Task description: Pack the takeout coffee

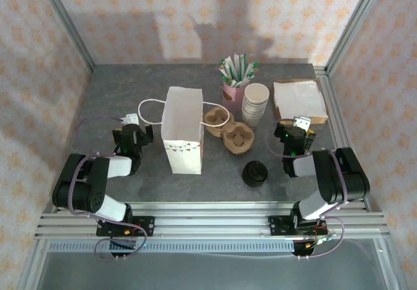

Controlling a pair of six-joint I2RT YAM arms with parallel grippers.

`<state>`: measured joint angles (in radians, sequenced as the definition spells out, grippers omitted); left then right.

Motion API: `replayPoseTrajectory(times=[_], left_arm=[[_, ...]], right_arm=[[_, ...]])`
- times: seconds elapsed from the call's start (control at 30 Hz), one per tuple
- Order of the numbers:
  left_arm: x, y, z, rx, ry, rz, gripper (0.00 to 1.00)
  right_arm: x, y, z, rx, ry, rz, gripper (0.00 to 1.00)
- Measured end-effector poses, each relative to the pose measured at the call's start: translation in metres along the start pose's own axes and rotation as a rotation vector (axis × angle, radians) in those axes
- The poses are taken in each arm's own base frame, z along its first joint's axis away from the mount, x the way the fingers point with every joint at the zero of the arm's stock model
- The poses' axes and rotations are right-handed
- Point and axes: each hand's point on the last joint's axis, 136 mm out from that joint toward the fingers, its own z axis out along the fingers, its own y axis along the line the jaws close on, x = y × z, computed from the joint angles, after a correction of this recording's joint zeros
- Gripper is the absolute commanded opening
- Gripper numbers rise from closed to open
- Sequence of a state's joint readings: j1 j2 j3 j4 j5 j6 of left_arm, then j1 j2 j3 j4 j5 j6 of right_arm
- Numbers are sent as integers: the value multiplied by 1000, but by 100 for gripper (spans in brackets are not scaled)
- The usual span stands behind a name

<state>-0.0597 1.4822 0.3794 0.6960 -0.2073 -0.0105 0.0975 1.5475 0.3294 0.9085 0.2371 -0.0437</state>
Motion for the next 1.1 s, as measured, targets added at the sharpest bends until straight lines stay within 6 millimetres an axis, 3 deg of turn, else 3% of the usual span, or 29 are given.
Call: replayPoseTrajectory(times=[1.03, 1.1], left_arm=[[-13, 2, 1, -27, -29, -8, 100], [-23, 1, 1, -29, 1, -3, 100]], right_arm=[[-15, -1, -1, 16, -55, 8, 99], [-25, -2, -8, 17, -69, 13, 99]])
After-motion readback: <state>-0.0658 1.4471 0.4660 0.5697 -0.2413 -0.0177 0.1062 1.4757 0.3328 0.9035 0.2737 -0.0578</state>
